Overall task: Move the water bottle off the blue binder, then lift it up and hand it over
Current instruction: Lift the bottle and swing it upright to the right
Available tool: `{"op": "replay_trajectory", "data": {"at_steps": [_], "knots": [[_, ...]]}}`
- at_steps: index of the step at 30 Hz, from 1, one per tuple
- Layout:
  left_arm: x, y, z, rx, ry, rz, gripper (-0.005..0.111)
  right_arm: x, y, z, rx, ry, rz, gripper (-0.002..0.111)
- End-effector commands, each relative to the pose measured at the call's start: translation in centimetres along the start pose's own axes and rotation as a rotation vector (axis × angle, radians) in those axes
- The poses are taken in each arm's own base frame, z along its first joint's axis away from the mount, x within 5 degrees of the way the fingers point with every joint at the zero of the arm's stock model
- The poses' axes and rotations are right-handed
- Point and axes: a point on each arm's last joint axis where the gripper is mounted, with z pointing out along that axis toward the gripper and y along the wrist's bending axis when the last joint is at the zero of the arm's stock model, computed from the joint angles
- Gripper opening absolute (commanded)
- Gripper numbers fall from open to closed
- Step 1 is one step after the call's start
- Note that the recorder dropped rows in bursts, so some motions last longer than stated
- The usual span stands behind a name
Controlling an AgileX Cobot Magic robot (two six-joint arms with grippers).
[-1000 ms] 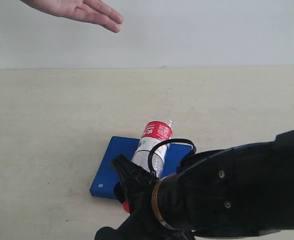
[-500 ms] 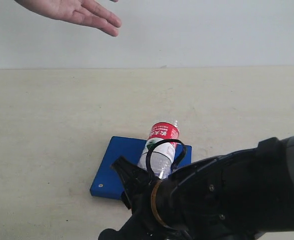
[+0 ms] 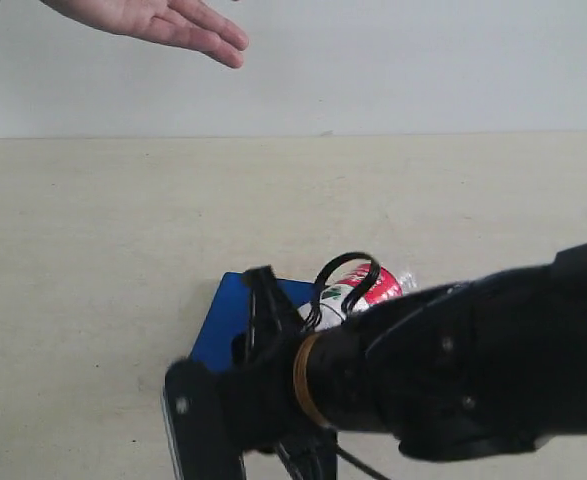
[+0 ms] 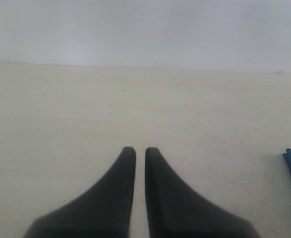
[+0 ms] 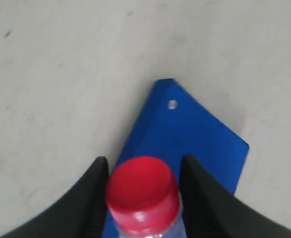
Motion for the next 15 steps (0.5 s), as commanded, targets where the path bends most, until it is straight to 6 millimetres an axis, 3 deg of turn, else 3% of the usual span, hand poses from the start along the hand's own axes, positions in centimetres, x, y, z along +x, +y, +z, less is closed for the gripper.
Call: {"op": "replay_trajectory", "data": {"at_steps": [1,8,15], "knots": [[-0.1,0.0,0.0,0.007,-0.014,-0.002,0.007,2.0,-3.8,-1.9,0.114,-0.062,0.394,0.000],[-0.1,0.0,0.0,0.007,-0.014,-0.002,0.007,7.9,-8.7,-6.0,0.325,-0.158,0.741,0.000],[-0.1,0.0,0.0,0.007,-0.014,-0.002,0.007,14.3,-11.8,-10.8,0.589,-0.280,1.021,0.000]]}}
